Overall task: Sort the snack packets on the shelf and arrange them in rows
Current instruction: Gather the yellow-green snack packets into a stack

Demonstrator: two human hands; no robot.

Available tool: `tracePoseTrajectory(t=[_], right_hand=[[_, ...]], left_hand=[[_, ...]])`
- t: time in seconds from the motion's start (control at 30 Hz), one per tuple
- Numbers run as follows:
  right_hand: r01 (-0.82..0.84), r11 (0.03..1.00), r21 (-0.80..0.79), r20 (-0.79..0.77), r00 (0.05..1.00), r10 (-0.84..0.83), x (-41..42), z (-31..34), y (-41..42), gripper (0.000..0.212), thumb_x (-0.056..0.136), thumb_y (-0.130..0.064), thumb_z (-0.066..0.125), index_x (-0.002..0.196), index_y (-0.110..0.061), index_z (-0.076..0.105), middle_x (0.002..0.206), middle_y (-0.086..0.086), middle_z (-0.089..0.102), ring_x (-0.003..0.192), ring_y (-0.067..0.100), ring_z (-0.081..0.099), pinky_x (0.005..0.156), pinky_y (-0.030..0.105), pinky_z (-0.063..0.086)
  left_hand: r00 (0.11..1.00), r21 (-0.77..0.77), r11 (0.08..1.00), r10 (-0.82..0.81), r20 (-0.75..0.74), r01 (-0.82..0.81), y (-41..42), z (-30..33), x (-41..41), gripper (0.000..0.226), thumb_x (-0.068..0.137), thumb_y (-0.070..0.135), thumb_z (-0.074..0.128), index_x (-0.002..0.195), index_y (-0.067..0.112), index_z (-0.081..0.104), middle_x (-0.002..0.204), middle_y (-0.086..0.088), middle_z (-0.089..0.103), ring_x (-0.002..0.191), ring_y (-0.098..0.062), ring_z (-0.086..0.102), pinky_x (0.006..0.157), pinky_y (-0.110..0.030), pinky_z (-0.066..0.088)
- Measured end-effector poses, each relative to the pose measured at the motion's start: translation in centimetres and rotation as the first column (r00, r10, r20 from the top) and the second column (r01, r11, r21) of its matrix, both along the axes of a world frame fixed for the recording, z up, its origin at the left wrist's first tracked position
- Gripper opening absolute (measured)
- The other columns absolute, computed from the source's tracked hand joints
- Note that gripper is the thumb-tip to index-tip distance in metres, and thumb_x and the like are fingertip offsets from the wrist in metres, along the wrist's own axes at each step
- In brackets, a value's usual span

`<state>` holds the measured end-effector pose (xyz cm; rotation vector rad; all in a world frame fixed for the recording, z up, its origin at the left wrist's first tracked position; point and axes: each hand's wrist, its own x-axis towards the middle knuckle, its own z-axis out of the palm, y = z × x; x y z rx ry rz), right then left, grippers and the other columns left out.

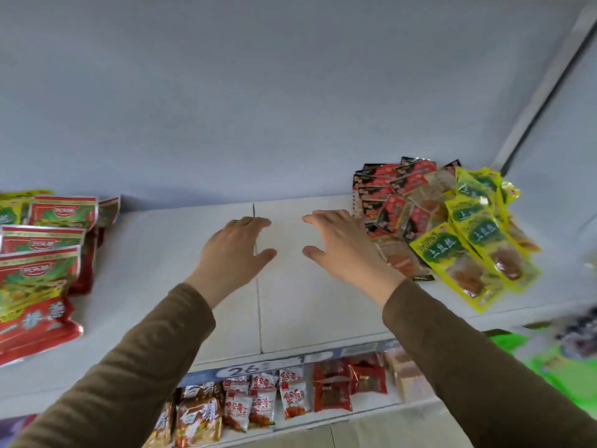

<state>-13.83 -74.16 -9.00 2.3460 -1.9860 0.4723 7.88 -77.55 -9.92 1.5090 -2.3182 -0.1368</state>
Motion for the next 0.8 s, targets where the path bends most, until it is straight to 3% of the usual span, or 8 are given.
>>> tracePoseTrajectory(t=[0.13, 0.67, 0.8], right_hand=[[-0.012, 1.0, 0.001, 0.022, 1.0, 0.012, -3.9, 0.1, 0.5, 0.062, 0.093, -0.047, 0.063, 0.147, -0.026, 0.043, 0.151, -0.006, 0.046, 0.139, 0.022, 0.037, 0.109, 0.044, 0.031], [-0.015, 0.999, 0.047, 0.027, 1.0, 0.013, -14.5, -0.2, 0.4, 0.066, 0.091, -0.049, 0.065, 0.148, -0.03, 0.04, 0.152, -0.009, 0.043, 0.141, 0.02, 0.036, 0.113, 0.047, 0.031], [-0.05, 0.998, 0.04, 0.023, 0.999, 0.049, -18.6, 0.1, -0.2, 0.071, 0.091, -0.054, 0.063, 0.152, -0.03, 0.035, 0.157, -0.007, 0.038, 0.149, 0.024, 0.026, 0.119, 0.052, 0.023]], left_hand=[[1.0, 0.012, 1.0, -0.005, -0.005, 0.005, 0.5, 0.1, -4.2, 0.056, 0.094, 0.046, 0.063, 0.146, 0.031, 0.047, 0.143, 0.01, 0.055, 0.127, -0.016, 0.051, 0.092, -0.033, 0.043], [0.996, 0.075, 0.994, -0.081, -0.035, 0.084, -0.4, -0.9, -15.9, 0.06, 0.093, 0.048, 0.066, 0.147, 0.033, 0.045, 0.146, 0.007, 0.054, 0.131, -0.017, 0.05, 0.097, -0.036, 0.045], [0.997, 0.059, 0.996, -0.059, -0.05, 0.062, -0.4, -0.6, -20.0, 0.059, 0.093, 0.049, 0.066, 0.147, 0.033, 0.046, 0.145, 0.006, 0.054, 0.13, -0.017, 0.05, 0.097, -0.036, 0.046]])
